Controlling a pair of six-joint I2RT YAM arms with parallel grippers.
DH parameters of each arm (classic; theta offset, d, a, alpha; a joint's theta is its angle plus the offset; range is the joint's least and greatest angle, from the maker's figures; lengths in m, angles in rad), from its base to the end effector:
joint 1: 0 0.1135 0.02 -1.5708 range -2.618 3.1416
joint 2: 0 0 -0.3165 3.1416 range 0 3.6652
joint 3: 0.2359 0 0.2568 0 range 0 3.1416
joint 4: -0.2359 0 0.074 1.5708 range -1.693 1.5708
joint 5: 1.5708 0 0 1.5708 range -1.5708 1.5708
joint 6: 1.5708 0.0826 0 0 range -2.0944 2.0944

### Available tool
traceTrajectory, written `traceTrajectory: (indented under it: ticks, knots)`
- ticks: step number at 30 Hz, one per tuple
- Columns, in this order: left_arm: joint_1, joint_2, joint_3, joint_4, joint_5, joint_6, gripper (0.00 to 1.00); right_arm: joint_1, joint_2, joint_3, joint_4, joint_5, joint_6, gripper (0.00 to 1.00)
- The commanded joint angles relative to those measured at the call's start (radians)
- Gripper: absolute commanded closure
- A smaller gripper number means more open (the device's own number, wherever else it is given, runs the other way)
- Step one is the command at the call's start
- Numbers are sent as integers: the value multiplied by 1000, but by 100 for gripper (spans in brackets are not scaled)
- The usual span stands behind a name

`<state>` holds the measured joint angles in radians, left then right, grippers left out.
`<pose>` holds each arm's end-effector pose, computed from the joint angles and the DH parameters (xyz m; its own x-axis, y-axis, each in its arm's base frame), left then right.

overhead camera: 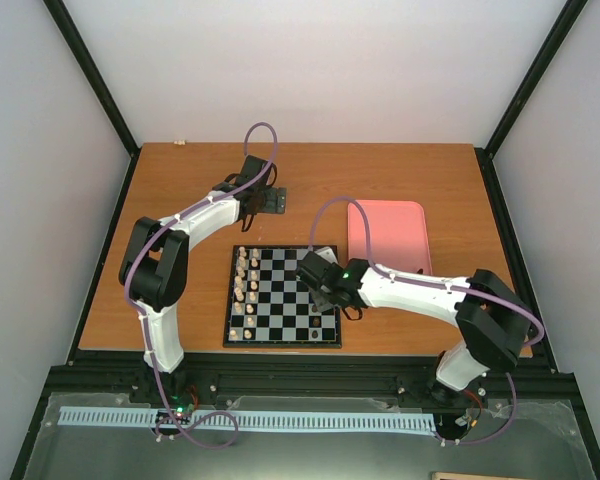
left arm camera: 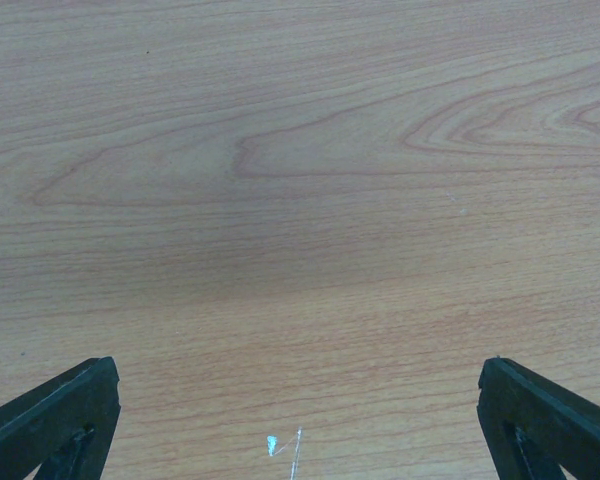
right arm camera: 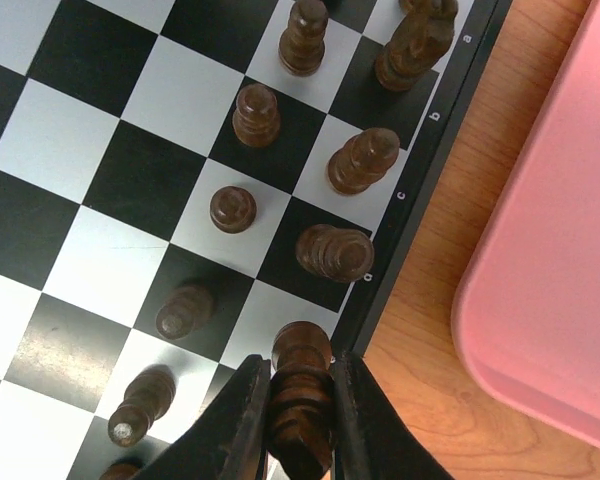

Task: Set up the chess pieces on the board
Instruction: Place the chess piece on the chessboard.

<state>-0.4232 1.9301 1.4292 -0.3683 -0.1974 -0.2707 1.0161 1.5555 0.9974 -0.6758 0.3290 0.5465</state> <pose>0.4435 -0.1820 0.2241 -0.7479 0.0493 -0.6620 0.0906 0.9955 -0.0283 0.1855 0.2487 0.2050 -0.8135 -0.3792 -0.4409 -0.3809 0.9204 -0.0887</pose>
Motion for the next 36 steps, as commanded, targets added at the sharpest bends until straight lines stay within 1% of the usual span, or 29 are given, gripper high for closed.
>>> traceTrajectory:
  ticks: [1, 22, 36]
  knots:
    - [1, -9, 32, -8, -4, -13, 0, 11, 28, 27, 24, 10, 0, 90]
    - [1, -8, 32, -8, -4, -13, 0, 10, 85, 28, 46, 5, -17, 89]
    - [1, -4, 36, -8, -7, -12, 0, 10, 62, 20, 22, -15, -9, 89]
